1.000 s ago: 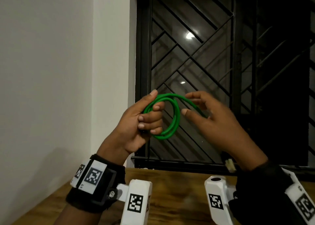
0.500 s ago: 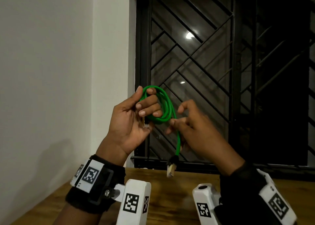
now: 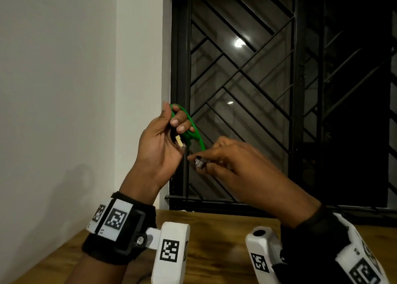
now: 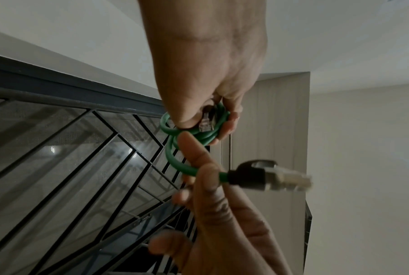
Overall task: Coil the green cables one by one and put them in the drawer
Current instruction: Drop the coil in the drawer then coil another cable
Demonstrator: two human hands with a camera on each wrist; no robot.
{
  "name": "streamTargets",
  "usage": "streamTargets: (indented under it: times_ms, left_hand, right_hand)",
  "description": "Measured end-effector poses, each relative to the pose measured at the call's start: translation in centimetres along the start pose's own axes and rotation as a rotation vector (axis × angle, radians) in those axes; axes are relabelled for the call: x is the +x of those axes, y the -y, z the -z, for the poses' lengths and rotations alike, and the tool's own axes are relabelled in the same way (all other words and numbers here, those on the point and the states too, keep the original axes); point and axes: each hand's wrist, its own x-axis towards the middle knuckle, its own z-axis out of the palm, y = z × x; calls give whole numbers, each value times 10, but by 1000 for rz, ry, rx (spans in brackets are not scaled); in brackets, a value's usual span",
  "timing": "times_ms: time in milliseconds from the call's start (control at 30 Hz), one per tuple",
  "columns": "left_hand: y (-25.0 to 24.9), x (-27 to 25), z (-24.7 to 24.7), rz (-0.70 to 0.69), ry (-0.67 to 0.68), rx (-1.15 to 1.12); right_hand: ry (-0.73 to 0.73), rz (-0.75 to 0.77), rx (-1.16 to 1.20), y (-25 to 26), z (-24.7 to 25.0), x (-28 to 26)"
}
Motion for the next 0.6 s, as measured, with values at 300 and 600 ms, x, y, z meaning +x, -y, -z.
streamTargets:
  times_ms: [300, 600]
  left_hand:
    - [21, -10, -17, -22, 60, 546]
    - [24, -13, -15, 61, 154, 784]
  right_hand:
    - [-364, 3, 241, -6, 5, 2]
    - [-421, -125, 329, -18, 8, 0]
